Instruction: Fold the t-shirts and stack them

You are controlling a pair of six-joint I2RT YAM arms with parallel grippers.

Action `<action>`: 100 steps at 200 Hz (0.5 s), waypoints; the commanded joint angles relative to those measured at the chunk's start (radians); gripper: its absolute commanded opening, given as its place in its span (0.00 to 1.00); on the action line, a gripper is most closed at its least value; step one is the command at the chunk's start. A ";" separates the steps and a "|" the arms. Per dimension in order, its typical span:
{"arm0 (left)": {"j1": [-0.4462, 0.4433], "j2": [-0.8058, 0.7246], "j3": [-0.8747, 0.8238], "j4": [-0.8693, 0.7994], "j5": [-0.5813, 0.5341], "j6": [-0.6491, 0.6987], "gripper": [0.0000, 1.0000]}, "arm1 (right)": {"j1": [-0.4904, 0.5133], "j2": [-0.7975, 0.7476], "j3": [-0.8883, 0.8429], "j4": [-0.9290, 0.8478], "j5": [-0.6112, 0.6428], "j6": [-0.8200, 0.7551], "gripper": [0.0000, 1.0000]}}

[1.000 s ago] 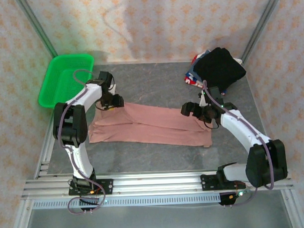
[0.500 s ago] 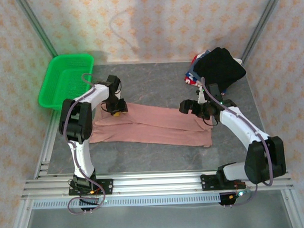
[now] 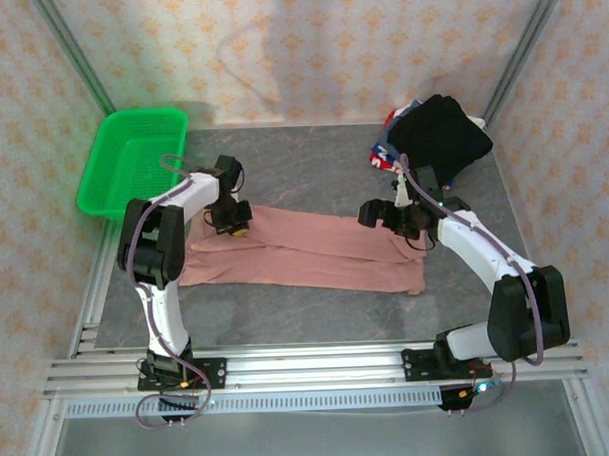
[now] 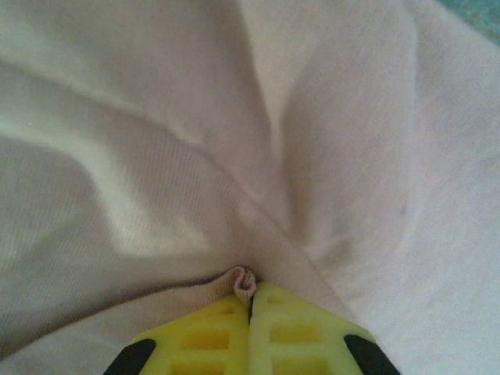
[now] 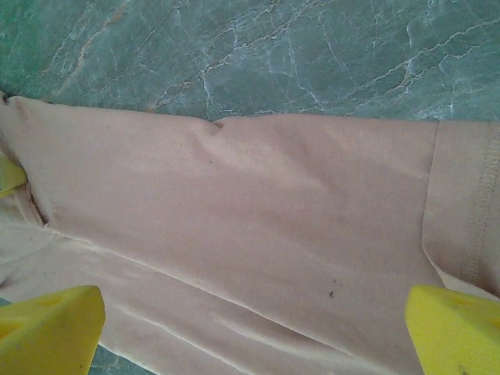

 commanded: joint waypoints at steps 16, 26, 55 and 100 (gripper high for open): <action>-0.019 -0.148 -0.095 0.000 -0.022 -0.069 0.04 | 0.002 0.021 0.040 0.039 0.028 0.006 0.99; -0.025 -0.170 -0.128 0.006 -0.025 -0.072 0.03 | 0.003 0.029 0.044 0.041 0.029 0.008 0.99; -0.041 -0.254 -0.238 0.035 -0.051 -0.150 0.03 | 0.002 0.047 0.049 0.051 0.031 0.016 0.99; -0.082 -0.376 -0.411 0.072 -0.054 -0.255 0.02 | 0.002 0.072 0.054 0.062 0.036 0.026 0.99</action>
